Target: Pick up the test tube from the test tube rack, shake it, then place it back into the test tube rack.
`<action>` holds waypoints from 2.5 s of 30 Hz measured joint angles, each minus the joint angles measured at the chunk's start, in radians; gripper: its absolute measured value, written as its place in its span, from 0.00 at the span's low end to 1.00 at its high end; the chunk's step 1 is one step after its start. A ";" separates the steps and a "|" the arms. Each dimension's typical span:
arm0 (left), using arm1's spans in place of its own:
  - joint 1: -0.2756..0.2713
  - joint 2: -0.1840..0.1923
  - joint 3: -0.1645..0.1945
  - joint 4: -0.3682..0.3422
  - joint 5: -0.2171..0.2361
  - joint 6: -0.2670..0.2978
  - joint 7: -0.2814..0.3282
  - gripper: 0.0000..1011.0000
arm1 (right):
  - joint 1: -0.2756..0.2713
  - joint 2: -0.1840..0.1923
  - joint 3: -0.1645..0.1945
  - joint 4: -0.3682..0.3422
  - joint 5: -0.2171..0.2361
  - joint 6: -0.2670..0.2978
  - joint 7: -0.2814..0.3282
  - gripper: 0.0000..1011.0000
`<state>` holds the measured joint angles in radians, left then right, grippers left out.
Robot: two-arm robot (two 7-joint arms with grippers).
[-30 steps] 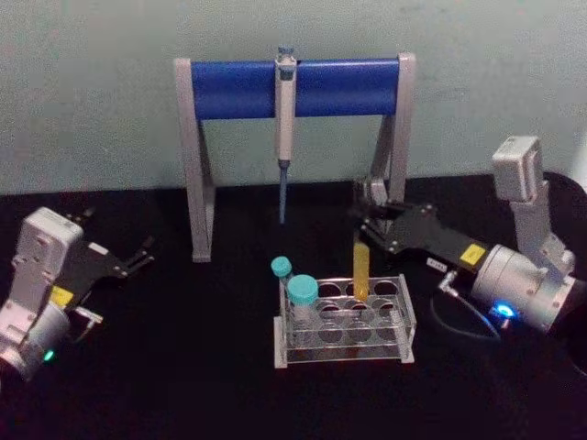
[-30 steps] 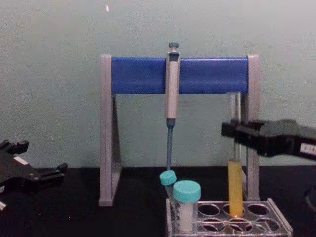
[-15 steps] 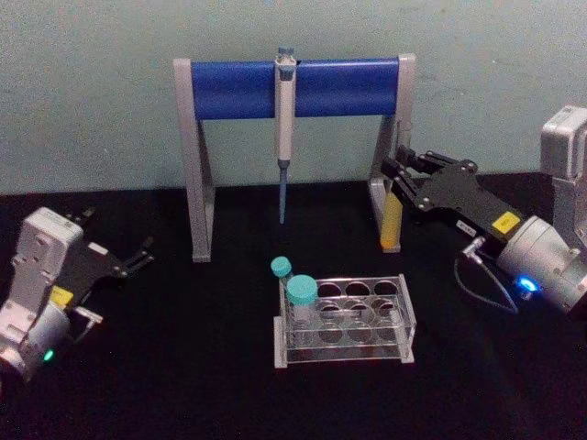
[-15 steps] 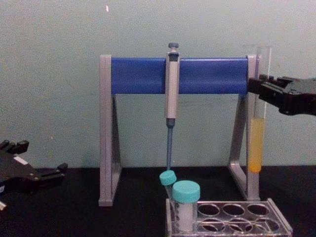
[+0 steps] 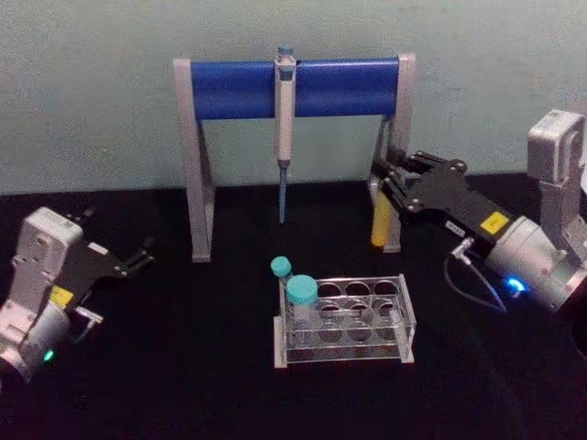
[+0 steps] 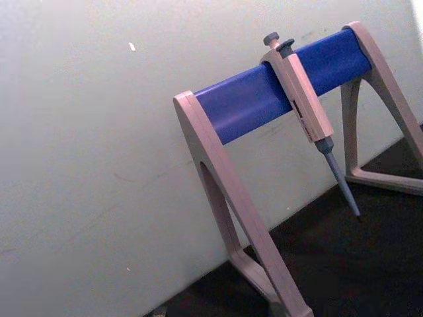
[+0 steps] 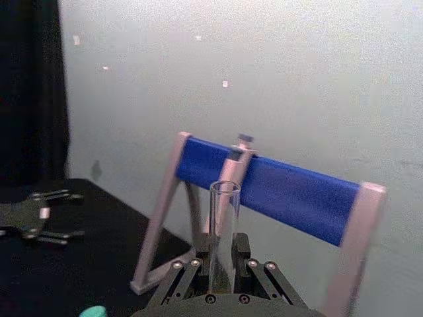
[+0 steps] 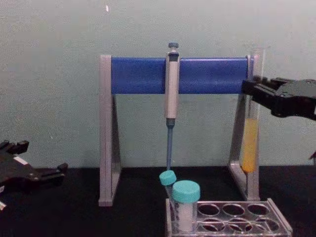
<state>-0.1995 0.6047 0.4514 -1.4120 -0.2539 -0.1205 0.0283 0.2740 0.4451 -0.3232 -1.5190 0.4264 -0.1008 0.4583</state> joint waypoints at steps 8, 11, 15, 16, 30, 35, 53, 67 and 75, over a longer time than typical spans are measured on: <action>0.000 0.000 0.000 0.000 0.000 0.000 0.000 0.99 | 0.009 0.009 -0.019 0.002 0.044 -0.011 0.100 0.23; 0.000 0.000 0.000 0.000 0.000 0.000 0.000 0.99 | 0.005 0.027 -0.019 -0.012 0.086 -0.009 0.143 0.23; 0.000 0.000 0.000 0.000 0.000 0.000 0.000 0.99 | -0.012 0.069 -0.013 -0.046 0.153 0.021 0.197 0.23; 0.000 0.000 0.000 0.000 0.000 0.000 0.000 0.99 | -0.012 0.069 -0.013 -0.046 0.153 0.021 0.197 0.23; 0.000 0.000 0.000 0.000 0.000 0.000 0.000 0.99 | -0.125 0.233 0.063 -0.197 0.154 0.094 0.078 0.23; 0.000 0.000 0.000 0.000 0.000 0.000 0.000 0.99 | -0.124 0.221 0.073 -0.196 0.096 0.096 0.004 0.23; 0.000 0.000 0.000 0.000 0.000 0.000 0.000 0.99 | 0.016 0.030 -0.006 -0.018 0.040 0.045 0.042 0.23; 0.000 0.000 0.000 0.000 0.000 0.000 0.000 0.99 | -0.030 0.118 -0.016 -0.103 0.171 0.087 0.171 0.23; 0.000 0.000 0.000 0.000 0.000 0.000 0.000 0.99 | -0.102 0.215 0.035 -0.194 0.163 0.117 0.085 0.23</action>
<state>-0.1995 0.6047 0.4514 -1.4120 -0.2539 -0.1205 0.0283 0.1723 0.6598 -0.2881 -1.7130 0.5895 0.0163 0.5433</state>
